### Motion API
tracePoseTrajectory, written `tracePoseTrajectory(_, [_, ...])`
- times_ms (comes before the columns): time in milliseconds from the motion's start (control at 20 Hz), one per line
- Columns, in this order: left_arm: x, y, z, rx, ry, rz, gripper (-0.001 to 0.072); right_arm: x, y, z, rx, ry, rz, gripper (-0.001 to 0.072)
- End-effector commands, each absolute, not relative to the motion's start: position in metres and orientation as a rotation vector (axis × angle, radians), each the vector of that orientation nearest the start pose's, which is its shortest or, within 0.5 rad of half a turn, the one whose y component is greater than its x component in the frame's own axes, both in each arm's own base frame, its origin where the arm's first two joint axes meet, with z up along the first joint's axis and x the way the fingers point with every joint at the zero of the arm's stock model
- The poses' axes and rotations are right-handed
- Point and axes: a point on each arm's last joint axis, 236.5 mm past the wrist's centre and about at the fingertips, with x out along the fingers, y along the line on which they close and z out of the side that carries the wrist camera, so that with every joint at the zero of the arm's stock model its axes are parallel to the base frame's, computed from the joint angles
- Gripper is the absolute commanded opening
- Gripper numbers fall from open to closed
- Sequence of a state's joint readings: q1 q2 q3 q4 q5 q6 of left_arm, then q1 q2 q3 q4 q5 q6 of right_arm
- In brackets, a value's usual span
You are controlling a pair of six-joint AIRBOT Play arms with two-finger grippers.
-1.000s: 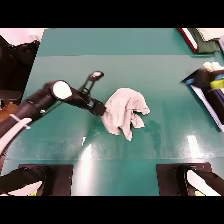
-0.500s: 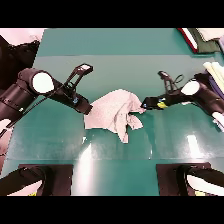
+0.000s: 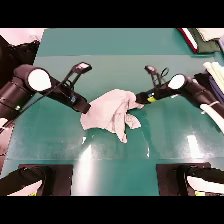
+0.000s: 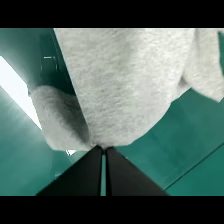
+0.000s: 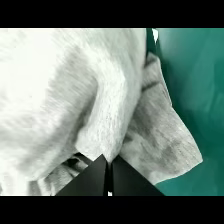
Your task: Fold the shirts.
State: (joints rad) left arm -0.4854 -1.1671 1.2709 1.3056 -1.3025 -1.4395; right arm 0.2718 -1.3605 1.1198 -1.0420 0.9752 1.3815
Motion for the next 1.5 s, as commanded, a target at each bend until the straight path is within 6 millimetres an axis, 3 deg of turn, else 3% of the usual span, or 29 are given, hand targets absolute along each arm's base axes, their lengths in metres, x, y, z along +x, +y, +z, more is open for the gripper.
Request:
tracePoseTrajectory(0, [0.310, -0.231, 0.144, 0.186, 1.079, -0.706, 0.0025, 0.375, 0.188, 0.087, 0.149, 1.060, 0.577, 0.0014])
tracePoseTrajectory(200, [0.314, -0.235, 0.263, 0.161, 0.828, -0.733, 0.0025, 0.354, 0.161, 0.237, 0.122, 0.715, 0.575, 0.0014])
tracePoseTrajectory(300, [0.304, -0.232, 0.321, 0.150, 0.701, -0.750, 0.0025, 0.332, 0.152, 0.301, 0.101, 0.555, 0.575, 0.0014])
tracePoseTrajectory(400, [0.287, -0.226, 0.369, 0.126, 0.597, -0.763, 0.0025, 0.305, 0.148, 0.351, 0.092, 0.426, 0.581, 0.0015])
tracePoseTrajectory(500, [0.263, -0.225, 0.403, 0.096, 0.509, -0.812, 0.0025, 0.277, 0.144, 0.387, 0.092, 0.328, 0.583, 0.0014])
tracePoseTrajectory(650, [0.226, -0.225, 0.436, 0.054, 0.407, -0.886, 0.0025, 0.239, 0.138, 0.423, 0.081, 0.215, 0.585, 0.0014])
tracePoseTrajectory(750, [0.204, -0.219, 0.458, 0.007, 0.344, -0.906, 0.0025, 0.221, 0.132, 0.439, 0.077, 0.160, 0.570, 0.0014])
tracePoseTrajectory(850, [0.191, -0.213, 0.471, -0.025, 0.306, -0.907, 0.0025, 0.217, 0.117, 0.447, 0.103, 0.146, 0.504, 0.0014])
tracePoseTrajectory(1000, [0.193, -0.213, 0.455, -0.007, 0.362, -0.902, 0.0024, 0.230, 0.100, 0.450, 0.102, 0.185, 0.419, 0.0014])
tracePoseTrajectory(1050, [0.200, -0.215, 0.440, 0.001, 0.411, -0.893, 0.0024, 0.238, 0.101, 0.449, 0.094, 0.212, 0.418, 0.0014])
tracePoseTrajectory(1150, [0.222, -0.218, 0.387, 0.036, 0.575, -0.852, 0.0024, 0.267, 0.107, 0.432, 0.100, 0.337, 0.417, 0.0014])
tracePoseTrajectory(1300, [0.254, -0.211, 0.296, 0.119, 0.843, -0.747, 0.0025, 0.317, 0.116, 0.366, 0.103, 0.649, 0.407, 0.0013])
tracePoseTrajectory(1450, [0.280, -0.200, 0.211, 0.238, 1.055, -0.663, 0.0025, 0.364, 0.125, 0.277, 0.075, 0.967, 0.407, 0.0013])
